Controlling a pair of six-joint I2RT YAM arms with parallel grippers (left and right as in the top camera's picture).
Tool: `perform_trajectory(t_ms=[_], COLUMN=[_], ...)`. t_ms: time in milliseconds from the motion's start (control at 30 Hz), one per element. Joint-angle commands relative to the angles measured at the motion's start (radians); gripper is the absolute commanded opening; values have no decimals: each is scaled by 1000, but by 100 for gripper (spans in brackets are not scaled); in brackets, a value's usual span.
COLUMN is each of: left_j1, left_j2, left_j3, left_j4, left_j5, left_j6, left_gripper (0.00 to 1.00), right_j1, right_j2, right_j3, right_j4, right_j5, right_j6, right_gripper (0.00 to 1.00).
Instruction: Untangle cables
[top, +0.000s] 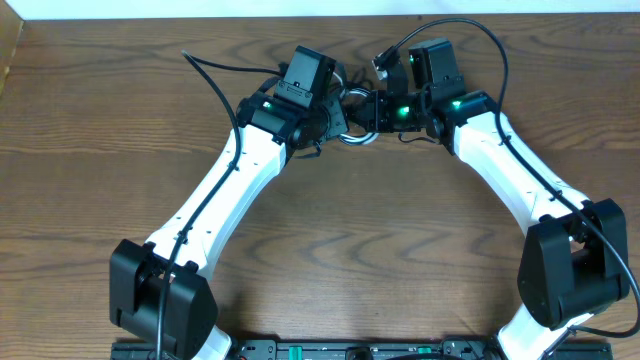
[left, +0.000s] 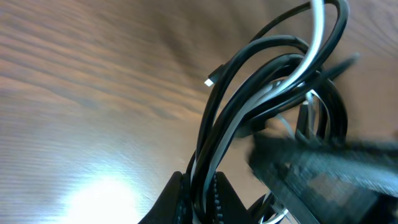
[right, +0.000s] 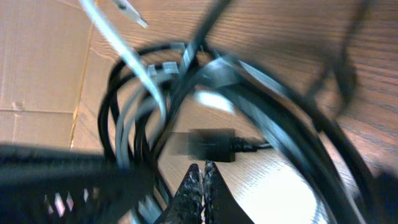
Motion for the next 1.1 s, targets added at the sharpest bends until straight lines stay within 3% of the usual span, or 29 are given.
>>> perform_trajectory(t_ms=[0, 167, 367, 467, 600, 700, 800, 967, 1067], left_j1=[8, 47, 77, 77, 79, 79, 86, 124, 185], left_j2=[7, 7, 7, 7, 7, 7, 7, 7, 7], left_j3=[-6, -6, -6, -6, -6, -6, -6, -6, -6], left_j4=[1, 5, 3, -10, -13, -14, -15, -34, -45], left_j5=[206, 384, 289, 145, 125, 125, 126, 148, 304], left_j6=[23, 24, 111, 195, 334, 430, 439, 396, 389], left_gripper=[7, 8, 8, 7, 8, 7, 7, 7, 8], right_j1=[3, 3, -5, -27, -60, -92, -118, -163, -195], right_j2=[5, 5, 4, 3, 3, 3, 3, 3, 3], right_j3=[14, 14, 14, 14, 14, 14, 14, 14, 14], right_j4=[-11, -26, 17, 112, 166, 170, 169, 167, 161], right_j5=[53, 100, 11, -204, -341, -377, -375, -376, -352], right_j6=[11, 11, -11, -49, -49, -49, -49, -29, 3], right_gripper=[1, 1, 4, 14, 23, 38, 47, 52, 55])
